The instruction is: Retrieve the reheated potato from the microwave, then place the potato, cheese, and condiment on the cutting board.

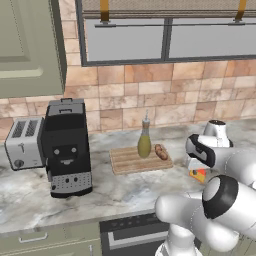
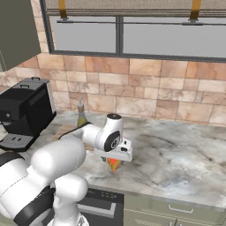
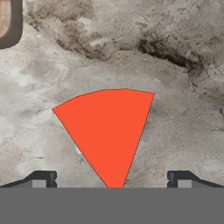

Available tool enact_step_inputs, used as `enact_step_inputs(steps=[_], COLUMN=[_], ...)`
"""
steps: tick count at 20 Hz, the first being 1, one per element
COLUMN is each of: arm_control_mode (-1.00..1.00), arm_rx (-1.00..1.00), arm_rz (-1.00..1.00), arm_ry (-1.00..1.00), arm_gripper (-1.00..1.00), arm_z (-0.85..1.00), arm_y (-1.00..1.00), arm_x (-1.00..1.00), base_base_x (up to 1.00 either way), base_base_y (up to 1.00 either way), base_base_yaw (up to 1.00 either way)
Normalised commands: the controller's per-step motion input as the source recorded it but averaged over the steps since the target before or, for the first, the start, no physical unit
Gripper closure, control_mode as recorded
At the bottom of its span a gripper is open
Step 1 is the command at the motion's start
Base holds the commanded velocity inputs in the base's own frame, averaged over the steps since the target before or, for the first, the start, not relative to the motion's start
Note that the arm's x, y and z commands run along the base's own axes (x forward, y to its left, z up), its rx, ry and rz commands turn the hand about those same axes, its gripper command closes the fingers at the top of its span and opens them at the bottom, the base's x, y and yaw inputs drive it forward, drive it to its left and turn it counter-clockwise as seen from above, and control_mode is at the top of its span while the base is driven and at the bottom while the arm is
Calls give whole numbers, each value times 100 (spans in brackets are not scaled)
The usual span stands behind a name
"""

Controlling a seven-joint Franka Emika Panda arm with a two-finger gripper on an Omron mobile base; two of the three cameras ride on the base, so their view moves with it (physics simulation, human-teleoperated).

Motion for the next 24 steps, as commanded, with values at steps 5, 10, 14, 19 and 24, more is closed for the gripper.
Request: enact_step_inputs(steps=[5,10,14,19,24], arm_control_mode=[-100,-100,-100,-100,-100], arm_rx=[0,0,0,1,2], arm_rz=[0,0,0,0,3], arm_ry=[0,0,0,0,-1], arm_gripper=[-100,-100,-100,-100,100], arm_z=[-10,-11,-14,-14,-1], arm_y=[0,-1,-2,0,0], arm_x=[16,10,1,0,-1], base_base_x=[0,0,0,0,0], base_base_y=[0,0,0,0,0], base_base_yaw=[0,0,0,0,0])
